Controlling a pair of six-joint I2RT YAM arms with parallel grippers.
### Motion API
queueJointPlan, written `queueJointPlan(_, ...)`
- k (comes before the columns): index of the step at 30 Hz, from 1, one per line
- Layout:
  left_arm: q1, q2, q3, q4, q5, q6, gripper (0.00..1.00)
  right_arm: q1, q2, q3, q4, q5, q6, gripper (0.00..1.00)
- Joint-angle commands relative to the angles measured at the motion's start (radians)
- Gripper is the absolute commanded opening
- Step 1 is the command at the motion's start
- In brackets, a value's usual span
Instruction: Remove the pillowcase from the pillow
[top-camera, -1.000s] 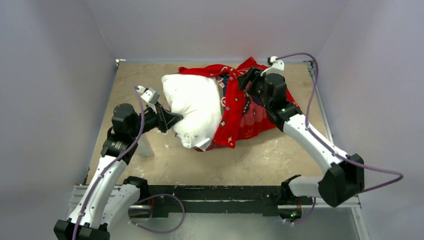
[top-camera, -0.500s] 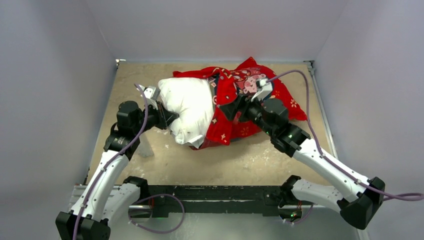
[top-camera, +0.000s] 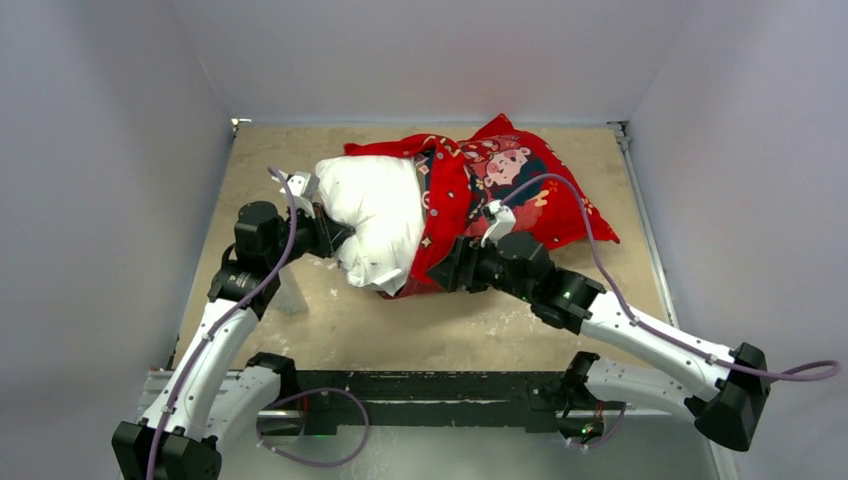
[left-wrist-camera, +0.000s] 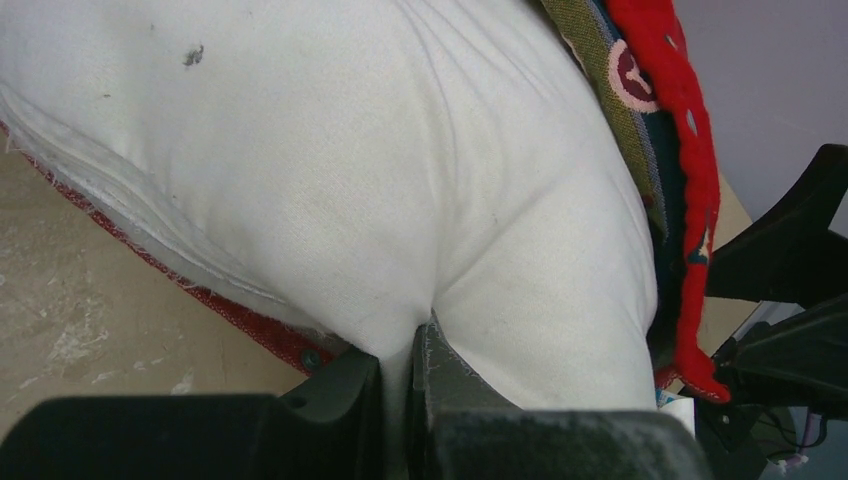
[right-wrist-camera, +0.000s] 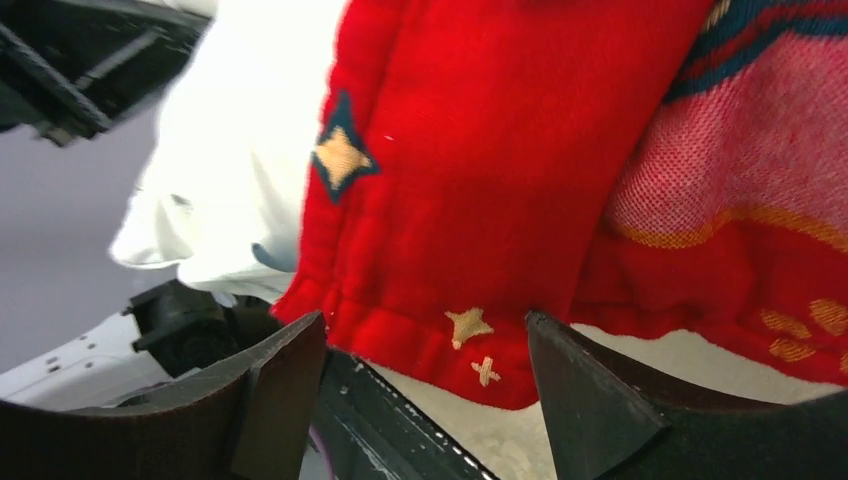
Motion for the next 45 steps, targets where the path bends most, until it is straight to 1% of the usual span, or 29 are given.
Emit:
queueJointPlan(1, 0.011, -0.014, 0.049, 0.079, -0.009, -0.002, 0.00, 0.023, 0.041, -0.047, 0.062, -0.011, 0.053, 0.75)
queueJointPlan(4, 0.011, -0.016, 0.050, 0.081, -0.004, -0.004, 0.00, 0.027, 0.072, -0.086, 0.096, 0.016, 0.075, 0.74)
queueJointPlan(6, 0.011, -0.018, 0.050, 0.082, -0.001, -0.006, 0.00, 0.027, 0.086, -0.109, 0.124, 0.029, 0.101, 0.68)
queueJointPlan(7, 0.011, -0.020, 0.053, 0.080, -0.006, -0.005, 0.00, 0.027, 0.094, -0.116, 0.133, 0.035, 0.122, 0.60)
queueJointPlan(8, 0.011, -0.022, 0.057, 0.071, -0.027, -0.014, 0.00, 0.027, 0.103, -0.122, 0.141, 0.042, 0.143, 0.45)
queueJointPlan(10, 0.011, -0.023, 0.072, 0.059, -0.084, -0.063, 0.00, 0.027, 0.121, -0.133, 0.137, 0.037, 0.195, 0.22)
queueJointPlan(12, 0.011, -0.012, 0.122, 0.015, -0.106, -0.103, 0.00, 0.025, 0.136, -0.139, 0.128, 0.095, 0.228, 0.04)
queueJointPlan(13, 0.011, -0.006, 0.152, -0.003, -0.108, -0.123, 0.00, 0.023, 0.144, -0.136, 0.111, 0.132, 0.252, 0.00)
queueJointPlan(17, 0.011, 0.011, 0.298, -0.093, -0.149, -0.164, 0.00, -0.005, 0.138, -0.146, 0.061, 0.262, 0.345, 0.00)
queueJointPlan(20, 0.011, 0.044, 0.431, -0.213, -0.208, -0.158, 0.00, -0.097, 0.090, -0.177, 0.058, 0.295, 0.379, 0.00)
queueJointPlan(22, 0.011, 0.053, 0.488, -0.276, -0.237, -0.158, 0.00, -0.152, 0.048, -0.183, 0.043, 0.316, 0.412, 0.00)
queueJointPlan(24, 0.011, 0.046, 0.528, -0.327, -0.276, -0.167, 0.00, -0.179, 0.005, -0.181, 0.016, 0.370, 0.458, 0.00)
queueJointPlan(27, 0.011, 0.015, 0.551, -0.378, -0.334, -0.178, 0.00, -0.212, -0.040, -0.177, -0.009, 0.426, 0.508, 0.00)
queueJointPlan(31, 0.011, -0.035, 0.582, -0.465, -0.435, -0.180, 0.00, -0.252, -0.053, -0.168, -0.061, 0.462, 0.568, 0.00)
queueJointPlan(34, 0.011, -0.089, 0.556, -0.497, -0.427, -0.184, 0.00, -0.257, -0.075, -0.164, -0.032, 0.449, 0.525, 0.01)
queueJointPlan(36, 0.011, -0.125, 0.506, -0.492, -0.324, -0.193, 0.00, -0.257, -0.088, -0.149, 0.000, 0.414, 0.451, 0.07)
queueJointPlan(38, 0.011, -0.156, 0.430, -0.466, -0.206, -0.205, 0.00, -0.257, -0.099, -0.124, 0.033, 0.371, 0.368, 0.18)
queueJointPlan(41, 0.011, -0.189, 0.315, -0.414, -0.042, -0.227, 0.00, -0.257, -0.112, -0.055, 0.061, 0.332, 0.238, 0.38)
queueJointPlan(45, 0.011, -0.210, 0.217, -0.410, 0.103, -0.217, 0.00, -0.257, -0.135, 0.040, 0.092, 0.248, 0.068, 0.66)
